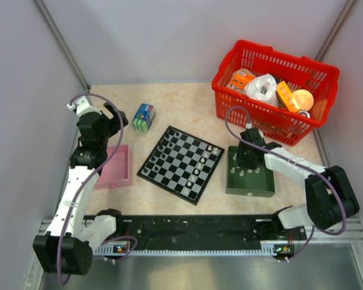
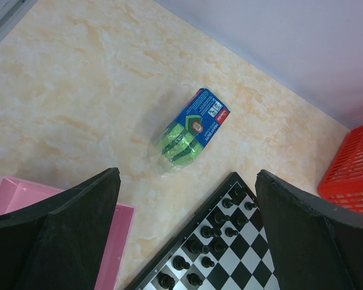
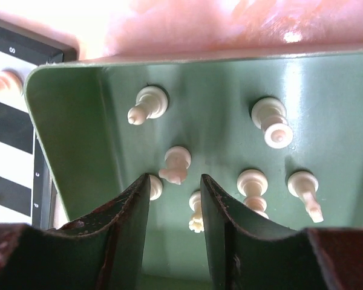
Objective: Set up the chess pieces on the board
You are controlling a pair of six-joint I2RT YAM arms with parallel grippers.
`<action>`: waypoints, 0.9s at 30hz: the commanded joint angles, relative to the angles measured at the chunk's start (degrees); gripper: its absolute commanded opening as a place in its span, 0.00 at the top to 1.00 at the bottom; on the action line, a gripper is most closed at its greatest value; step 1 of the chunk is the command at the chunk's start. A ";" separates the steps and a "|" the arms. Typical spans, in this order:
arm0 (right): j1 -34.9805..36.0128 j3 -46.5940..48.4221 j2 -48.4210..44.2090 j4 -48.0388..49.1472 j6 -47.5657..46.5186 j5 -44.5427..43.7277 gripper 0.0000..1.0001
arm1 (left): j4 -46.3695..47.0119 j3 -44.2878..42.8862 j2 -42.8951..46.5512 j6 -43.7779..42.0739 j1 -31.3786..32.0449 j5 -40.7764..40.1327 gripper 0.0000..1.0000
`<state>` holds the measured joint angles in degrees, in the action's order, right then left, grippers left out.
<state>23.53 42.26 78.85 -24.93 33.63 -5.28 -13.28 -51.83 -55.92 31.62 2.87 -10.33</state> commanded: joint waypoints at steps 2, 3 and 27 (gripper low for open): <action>0.73 3.35 0.69 1.46 1.26 -3.33 0.61 | 2.56 0.51 0.20 0.29 -0.41 -0.48 0.01; 0.73 3.18 0.61 1.72 1.61 -3.68 0.61 | 2.56 0.51 0.11 0.20 -0.41 -0.57 0.01; 0.90 2.56 1.83 2.78 1.62 -2.46 0.71 | 2.82 0.07 -0.15 0.38 -0.59 0.13 0.01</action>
<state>23.64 43.18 80.34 -23.35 35.16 -7.86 -13.28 -51.83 -55.92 31.62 2.68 -10.31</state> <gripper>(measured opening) 0.310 0.987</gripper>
